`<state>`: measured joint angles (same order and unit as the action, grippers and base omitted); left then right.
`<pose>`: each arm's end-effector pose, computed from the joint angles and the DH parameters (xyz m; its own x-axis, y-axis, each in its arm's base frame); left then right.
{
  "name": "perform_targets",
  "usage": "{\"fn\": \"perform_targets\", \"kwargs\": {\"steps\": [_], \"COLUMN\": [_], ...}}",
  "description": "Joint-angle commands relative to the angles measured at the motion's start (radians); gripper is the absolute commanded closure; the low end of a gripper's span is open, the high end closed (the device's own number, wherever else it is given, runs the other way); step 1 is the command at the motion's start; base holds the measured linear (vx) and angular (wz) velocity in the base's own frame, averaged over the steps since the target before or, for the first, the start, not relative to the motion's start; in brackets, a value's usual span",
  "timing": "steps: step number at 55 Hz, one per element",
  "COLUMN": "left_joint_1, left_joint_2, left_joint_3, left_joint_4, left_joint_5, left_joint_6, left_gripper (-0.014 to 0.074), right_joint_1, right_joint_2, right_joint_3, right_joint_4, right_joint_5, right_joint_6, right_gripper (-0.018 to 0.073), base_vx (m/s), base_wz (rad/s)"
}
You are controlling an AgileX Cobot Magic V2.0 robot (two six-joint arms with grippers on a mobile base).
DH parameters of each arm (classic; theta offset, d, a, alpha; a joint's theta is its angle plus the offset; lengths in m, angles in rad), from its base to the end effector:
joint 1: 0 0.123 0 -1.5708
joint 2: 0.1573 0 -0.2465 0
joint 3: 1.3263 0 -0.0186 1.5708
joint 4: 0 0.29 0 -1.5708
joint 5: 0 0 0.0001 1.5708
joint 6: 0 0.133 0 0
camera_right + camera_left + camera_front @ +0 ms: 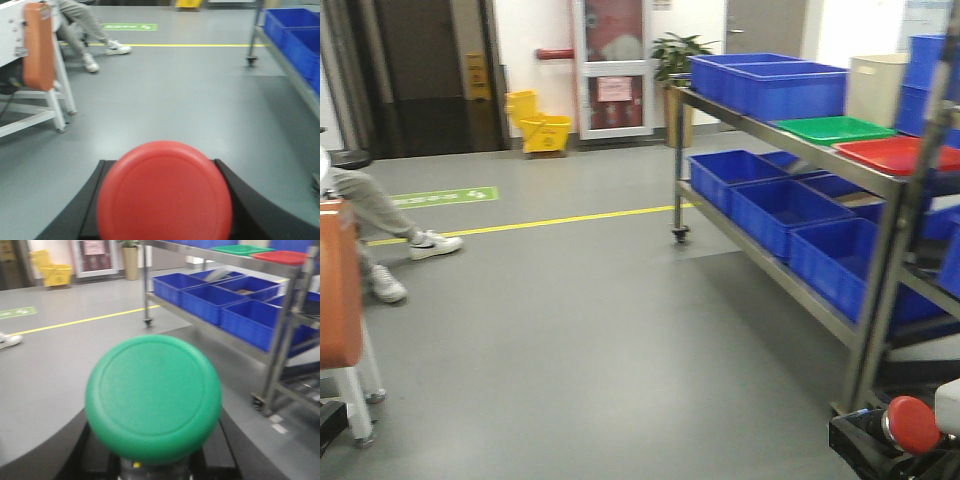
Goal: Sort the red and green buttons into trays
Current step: 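Drive the base to the green and red trays holding both buttons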
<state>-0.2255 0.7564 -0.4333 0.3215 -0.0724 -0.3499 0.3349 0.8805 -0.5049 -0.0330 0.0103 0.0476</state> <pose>0.2594 -0.0626 0.2463 -0.1693 0.0089 -0.9855 0.2407 0.9701 -0.0326 0.2693 0.0937 0.2314 -0.2827 -0.0829 -0.9556 -0.3243 0.9459 0.0138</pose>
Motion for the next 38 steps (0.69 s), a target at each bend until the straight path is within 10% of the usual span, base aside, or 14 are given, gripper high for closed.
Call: {"fn": "perform_targets", "kwargs": {"steps": [1,38], "left_joint_1": [-0.007,-0.007], "left_joint_2": [-0.006,-0.005], "left_joint_3": [-0.036,-0.036], "left_joint_4": [-0.007,-0.007], "left_joint_5": [-0.085,-0.085], "left_joint_6": [-0.007,-0.007], "left_gripper": [0.0599,0.0599], "right_joint_1": [0.002,0.002], "right_joint_2": [-0.016,-0.016], "right_joint_3": [-0.036,-0.036], "right_joint_4": [0.000,0.000], "right_joint_5": [-0.089,-0.089], "right_joint_6": [0.001,0.001], "right_gripper": [0.0568,0.0568], "base_vx": [0.22,0.30], "base_wz": [0.50,0.29]}}
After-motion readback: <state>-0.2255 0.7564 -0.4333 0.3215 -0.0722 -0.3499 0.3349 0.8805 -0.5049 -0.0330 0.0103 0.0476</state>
